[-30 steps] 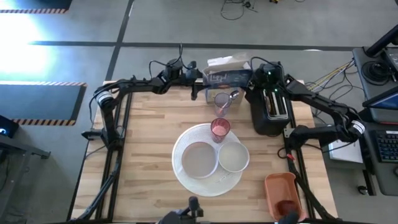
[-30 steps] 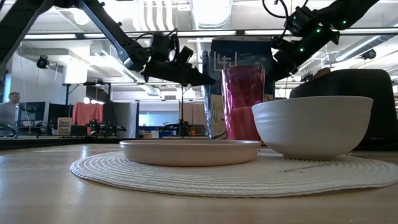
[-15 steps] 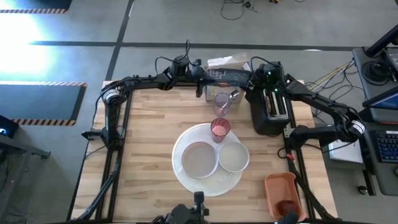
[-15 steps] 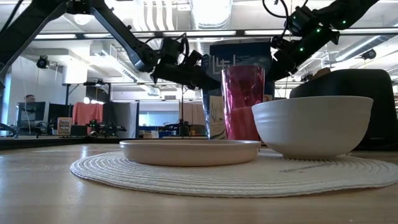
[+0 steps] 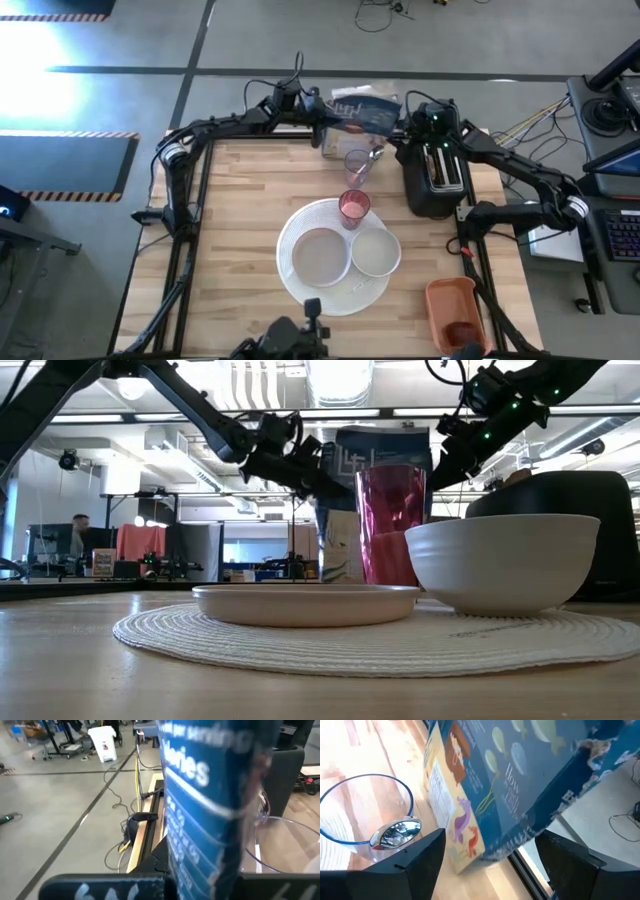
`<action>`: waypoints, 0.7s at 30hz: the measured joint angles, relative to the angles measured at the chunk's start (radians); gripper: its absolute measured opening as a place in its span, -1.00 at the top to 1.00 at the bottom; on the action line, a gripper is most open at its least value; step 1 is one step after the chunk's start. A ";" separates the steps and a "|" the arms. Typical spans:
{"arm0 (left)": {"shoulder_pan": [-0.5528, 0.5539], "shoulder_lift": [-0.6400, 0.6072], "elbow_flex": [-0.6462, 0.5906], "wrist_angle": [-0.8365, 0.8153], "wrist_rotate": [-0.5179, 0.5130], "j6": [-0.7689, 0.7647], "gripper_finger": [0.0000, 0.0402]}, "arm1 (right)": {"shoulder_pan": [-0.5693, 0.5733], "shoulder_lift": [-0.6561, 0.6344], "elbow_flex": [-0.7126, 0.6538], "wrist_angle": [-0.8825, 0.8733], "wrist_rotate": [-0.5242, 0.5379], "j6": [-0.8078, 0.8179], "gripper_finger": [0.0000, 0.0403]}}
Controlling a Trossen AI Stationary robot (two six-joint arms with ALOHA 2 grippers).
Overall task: Arrange a breakfast setting
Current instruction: Pour the cereal from the cereal box into the white bowl
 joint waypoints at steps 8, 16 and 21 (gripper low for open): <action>0.018 -0.037 0.042 -0.160 -0.029 0.040 1.00 | 0.000 -0.013 0.000 -0.024 -0.001 0.008 -0.46; 0.042 -0.206 -0.035 -0.368 -0.134 0.090 1.00 | 0.000 -0.015 0.000 -0.047 -0.001 0.042 -0.46; 0.041 -0.388 -0.196 -0.381 -0.182 0.088 1.00 | 0.000 -0.017 0.000 -0.044 -0.001 0.051 -0.45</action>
